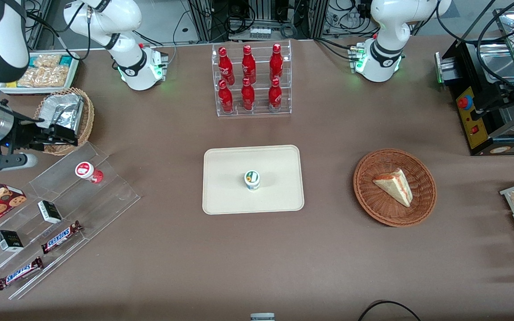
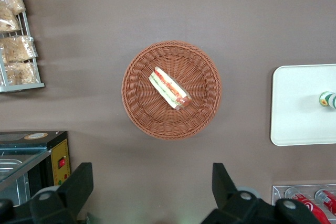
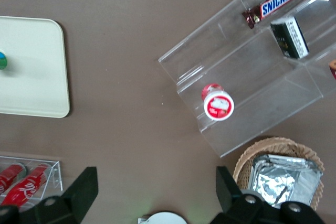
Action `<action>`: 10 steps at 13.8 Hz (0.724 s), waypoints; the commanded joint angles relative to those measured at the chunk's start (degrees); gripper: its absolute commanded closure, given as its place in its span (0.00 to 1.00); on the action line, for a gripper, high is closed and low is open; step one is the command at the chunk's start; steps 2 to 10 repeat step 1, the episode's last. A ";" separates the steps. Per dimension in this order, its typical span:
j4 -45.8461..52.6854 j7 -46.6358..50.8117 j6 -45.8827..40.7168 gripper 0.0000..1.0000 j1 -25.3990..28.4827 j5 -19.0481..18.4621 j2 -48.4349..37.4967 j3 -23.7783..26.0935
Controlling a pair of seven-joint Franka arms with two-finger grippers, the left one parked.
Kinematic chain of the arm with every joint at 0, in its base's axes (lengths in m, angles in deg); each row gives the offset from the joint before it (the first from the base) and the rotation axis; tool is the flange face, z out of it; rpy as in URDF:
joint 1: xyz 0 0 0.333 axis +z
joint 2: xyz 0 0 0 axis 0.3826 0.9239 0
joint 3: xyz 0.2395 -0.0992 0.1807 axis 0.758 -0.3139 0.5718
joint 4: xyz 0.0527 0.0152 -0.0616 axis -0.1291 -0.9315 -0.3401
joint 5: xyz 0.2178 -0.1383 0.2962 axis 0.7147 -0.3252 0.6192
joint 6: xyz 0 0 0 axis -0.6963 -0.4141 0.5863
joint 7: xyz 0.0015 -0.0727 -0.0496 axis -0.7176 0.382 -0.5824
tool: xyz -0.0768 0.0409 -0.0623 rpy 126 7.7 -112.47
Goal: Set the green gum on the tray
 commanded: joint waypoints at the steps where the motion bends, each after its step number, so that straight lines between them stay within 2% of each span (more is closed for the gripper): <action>1: -2.00 1.40 -0.87 0.00 -0.40 -1.01 -2.58 0.51; 10: -2.00 1.40 -0.87 0.00 -0.40 -1.01 -2.58 0.51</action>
